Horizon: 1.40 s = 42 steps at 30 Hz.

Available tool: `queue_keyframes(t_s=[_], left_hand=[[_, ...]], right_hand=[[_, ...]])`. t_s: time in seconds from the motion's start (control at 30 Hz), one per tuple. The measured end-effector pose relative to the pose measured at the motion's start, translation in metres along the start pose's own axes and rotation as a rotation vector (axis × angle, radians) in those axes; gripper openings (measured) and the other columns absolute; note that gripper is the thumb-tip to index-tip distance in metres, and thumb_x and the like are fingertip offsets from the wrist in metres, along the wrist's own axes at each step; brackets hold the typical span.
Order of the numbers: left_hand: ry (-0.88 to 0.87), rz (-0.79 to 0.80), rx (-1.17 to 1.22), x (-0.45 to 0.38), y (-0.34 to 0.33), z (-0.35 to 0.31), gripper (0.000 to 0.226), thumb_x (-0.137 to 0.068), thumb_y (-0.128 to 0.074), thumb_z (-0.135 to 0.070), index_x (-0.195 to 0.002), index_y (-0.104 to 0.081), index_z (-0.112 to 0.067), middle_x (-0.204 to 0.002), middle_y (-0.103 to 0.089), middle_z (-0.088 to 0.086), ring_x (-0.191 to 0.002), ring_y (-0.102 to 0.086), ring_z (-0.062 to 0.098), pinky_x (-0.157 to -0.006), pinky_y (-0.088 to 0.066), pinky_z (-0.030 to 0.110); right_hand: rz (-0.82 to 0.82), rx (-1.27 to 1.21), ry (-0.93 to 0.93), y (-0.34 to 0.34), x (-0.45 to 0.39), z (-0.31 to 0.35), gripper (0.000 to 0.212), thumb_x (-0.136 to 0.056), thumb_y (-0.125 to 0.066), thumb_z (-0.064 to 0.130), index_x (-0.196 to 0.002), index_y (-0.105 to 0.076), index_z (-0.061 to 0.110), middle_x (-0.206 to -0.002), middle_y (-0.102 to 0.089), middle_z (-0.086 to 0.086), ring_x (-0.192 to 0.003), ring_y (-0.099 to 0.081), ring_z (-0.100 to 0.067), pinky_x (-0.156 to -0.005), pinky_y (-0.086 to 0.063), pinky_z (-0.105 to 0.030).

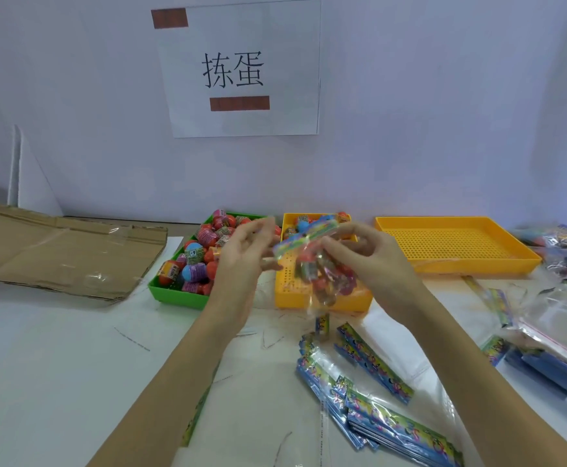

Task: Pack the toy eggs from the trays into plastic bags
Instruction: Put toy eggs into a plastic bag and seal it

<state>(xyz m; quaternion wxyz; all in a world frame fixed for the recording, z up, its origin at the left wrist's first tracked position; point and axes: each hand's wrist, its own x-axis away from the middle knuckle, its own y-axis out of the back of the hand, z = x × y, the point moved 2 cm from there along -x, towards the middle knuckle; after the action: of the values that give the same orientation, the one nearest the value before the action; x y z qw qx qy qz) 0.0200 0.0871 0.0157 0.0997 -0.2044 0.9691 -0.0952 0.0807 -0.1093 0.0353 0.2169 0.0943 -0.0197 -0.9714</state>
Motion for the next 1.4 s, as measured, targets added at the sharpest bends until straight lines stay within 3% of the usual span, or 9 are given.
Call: queue_keyframes(t_s=[0.13, 0.27, 0.4, 0.57, 0.73, 0.83, 1.03, 1.23, 1.4], left_hand=[[0.017, 0.174, -0.213, 0.007, -0.006, 0.004, 0.034, -0.089, -0.077, -0.043, -0.106, -0.079, -0.013, -0.1, -0.078, 0.006, -0.093, -0.072, 0.018, -0.087, -0.059, 0.04], [-0.037, -0.114, 0.031, 0.005, -0.001, 0.001, 0.02, -0.087, -0.079, -0.028, -0.095, -0.076, -0.011, -0.088, -0.074, 0.004, -0.086, -0.068, 0.019, -0.084, -0.058, 0.036], [-0.121, -0.268, -0.067, 0.003, 0.005, 0.003, 0.013, -0.09, -0.079, -0.027, -0.096, -0.076, -0.016, -0.081, -0.074, -0.004, -0.081, -0.069, 0.013, -0.078, -0.059, 0.032], [-0.17, -0.257, -0.112, 0.003, 0.002, 0.003, 0.006, -0.1, -0.069, -0.021, -0.1, -0.069, -0.015, -0.073, -0.07, -0.012, -0.072, -0.064, 0.004, -0.067, -0.055, 0.023], [-0.163, -0.116, -0.134, 0.006, 0.0, 0.0, 0.031, -0.104, -0.062, -0.031, -0.095, -0.065, -0.002, -0.07, -0.06, 0.006, -0.061, -0.05, 0.024, -0.052, -0.042, 0.031], [-0.258, -0.108, -0.234, 0.01, -0.002, -0.004, 0.031, -0.105, -0.06, -0.032, -0.092, -0.062, -0.005, -0.061, -0.056, -0.005, -0.049, -0.048, 0.01, -0.046, -0.04, 0.021], [-0.462, -0.171, -0.442, 0.016, -0.008, -0.013, 0.018, -0.109, -0.051, -0.027, -0.091, -0.055, -0.029, -0.07, -0.056, -0.018, -0.062, -0.052, 0.003, -0.056, -0.046, 0.021], [-0.507, -0.177, -0.456, 0.016, -0.01, -0.014, 0.018, -0.11, -0.051, -0.024, -0.092, -0.053, -0.029, -0.069, -0.057, -0.017, -0.062, -0.053, 0.001, -0.056, -0.044, 0.011], [-0.513, -0.199, -0.46, 0.017, -0.011, -0.013, 0.017, -0.109, -0.052, -0.025, -0.093, -0.054, -0.03, -0.069, -0.055, -0.013, -0.062, -0.054, 0.0, -0.057, -0.044, 0.011]], right_hand=[[0.131, 0.109, 0.067, -0.016, 0.005, 0.0, 0.022, -0.088, -0.08, 0.038, -0.106, -0.074, 0.027, -0.096, -0.08, 0.001, -0.088, -0.078, -0.017, -0.069, -0.064, -0.031], [-0.017, -0.042, -0.008, -0.017, 0.001, -0.002, 0.027, -0.093, -0.071, 0.045, -0.111, -0.076, 0.025, -0.109, -0.078, 0.001, -0.099, -0.075, -0.014, -0.081, -0.064, -0.031], [0.011, -0.259, -0.181, -0.017, 0.004, -0.006, 0.02, -0.093, -0.075, 0.03, -0.103, -0.079, 0.013, -0.103, -0.08, -0.003, -0.095, -0.077, -0.017, -0.079, -0.061, -0.024], [-0.043, -0.371, -0.2, -0.013, 0.003, -0.002, 0.023, -0.089, -0.079, 0.023, -0.108, -0.078, 0.012, -0.097, -0.079, -0.002, -0.087, -0.076, -0.014, -0.077, -0.058, -0.024], [-0.001, -0.359, -0.221, -0.011, 0.003, 0.0, 0.022, -0.092, -0.075, 0.019, -0.111, -0.077, 0.009, -0.106, -0.079, -0.009, -0.09, -0.075, -0.016, -0.074, -0.056, -0.024], [0.035, -0.33, -0.257, -0.014, 0.003, 0.001, 0.023, -0.096, -0.071, 0.023, -0.114, -0.077, 0.011, -0.111, -0.078, -0.006, -0.094, -0.074, -0.016, -0.076, -0.055, -0.025], [-0.021, -0.285, -0.246, -0.019, 0.004, -0.001, 0.023, -0.093, -0.073, 0.027, -0.107, -0.079, 0.01, -0.101, -0.08, -0.008, -0.094, -0.075, -0.019, -0.073, -0.058, -0.025], [-0.146, -0.288, -0.142, -0.023, 0.006, 0.0, 0.021, -0.094, -0.072, 0.027, -0.103, -0.08, 0.01, -0.097, -0.08, -0.004, -0.09, -0.077, -0.016, -0.068, -0.058, -0.021], [-0.274, -0.237, -0.083, -0.029, 0.006, -0.001, 0.014, -0.097, -0.07, 0.024, -0.096, -0.08, 0.014, -0.092, -0.08, 0.001, -0.092, -0.077, -0.017, -0.076, -0.062, -0.03]])
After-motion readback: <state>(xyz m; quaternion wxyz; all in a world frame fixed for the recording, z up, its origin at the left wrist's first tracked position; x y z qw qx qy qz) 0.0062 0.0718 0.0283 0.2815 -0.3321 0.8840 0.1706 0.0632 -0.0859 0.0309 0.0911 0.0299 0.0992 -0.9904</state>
